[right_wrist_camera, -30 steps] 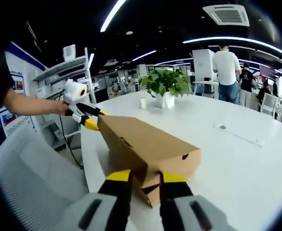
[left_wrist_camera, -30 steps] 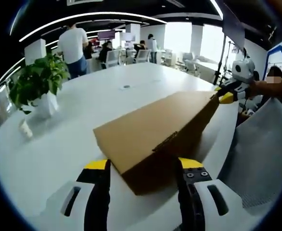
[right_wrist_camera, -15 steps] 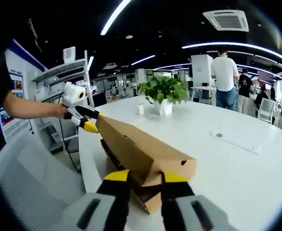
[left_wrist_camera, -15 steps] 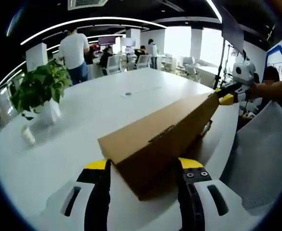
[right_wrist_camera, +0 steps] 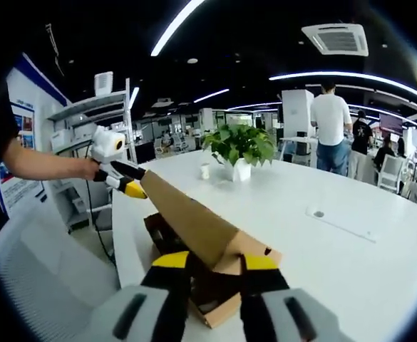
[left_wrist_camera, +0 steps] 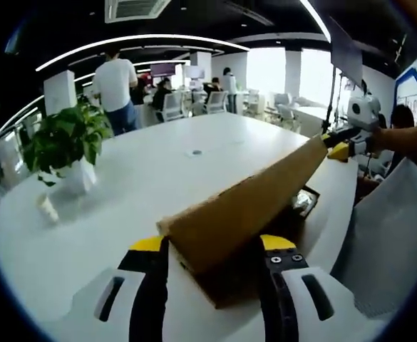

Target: Operate the shoe box by opening the lid, removing the specified soft item, and placing it in the target area until the item is outside and the box remains undamaged.

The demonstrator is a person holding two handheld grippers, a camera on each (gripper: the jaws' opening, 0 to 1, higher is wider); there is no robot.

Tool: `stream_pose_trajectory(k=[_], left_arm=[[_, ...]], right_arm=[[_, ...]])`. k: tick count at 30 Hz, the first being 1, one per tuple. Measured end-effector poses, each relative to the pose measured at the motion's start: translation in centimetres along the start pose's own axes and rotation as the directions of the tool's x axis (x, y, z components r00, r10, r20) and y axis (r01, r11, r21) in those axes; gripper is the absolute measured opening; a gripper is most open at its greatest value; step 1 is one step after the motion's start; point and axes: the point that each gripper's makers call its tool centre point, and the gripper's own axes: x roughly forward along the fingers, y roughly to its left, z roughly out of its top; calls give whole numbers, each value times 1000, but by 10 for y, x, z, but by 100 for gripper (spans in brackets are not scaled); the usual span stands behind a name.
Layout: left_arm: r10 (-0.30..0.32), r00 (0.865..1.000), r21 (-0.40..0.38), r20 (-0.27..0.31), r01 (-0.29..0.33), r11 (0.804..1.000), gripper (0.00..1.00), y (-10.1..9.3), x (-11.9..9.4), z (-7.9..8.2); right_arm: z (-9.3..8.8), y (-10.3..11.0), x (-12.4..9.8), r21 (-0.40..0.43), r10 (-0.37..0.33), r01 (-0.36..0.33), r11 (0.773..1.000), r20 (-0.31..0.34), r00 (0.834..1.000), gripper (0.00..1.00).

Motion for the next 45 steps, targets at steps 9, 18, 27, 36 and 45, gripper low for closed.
stream_pose_trajectory(k=[9,18,27,36,45], left_arm=[[30,999,-12,29,-30,999,44,7,2,8],[74,995,-23,67,-73,997,37,22,6,23],[100,991,-39,93,-96,995,32,34,11,35],[118,988,-38,98,-114,993,29,40,15,42],[157,981,-63,115,-150,987,16,56,19,49]], right_arm=[[8,-8,2,-28,-17,17,999,7,1000,20],[23,-20,5,-52,-36,37,998,27,999,18],[35,-33,10,-69,-62,64,996,44,997,15],[43,-44,15,-90,-71,74,993,44,997,13],[49,-53,19,-103,-87,91,990,47,995,11]])
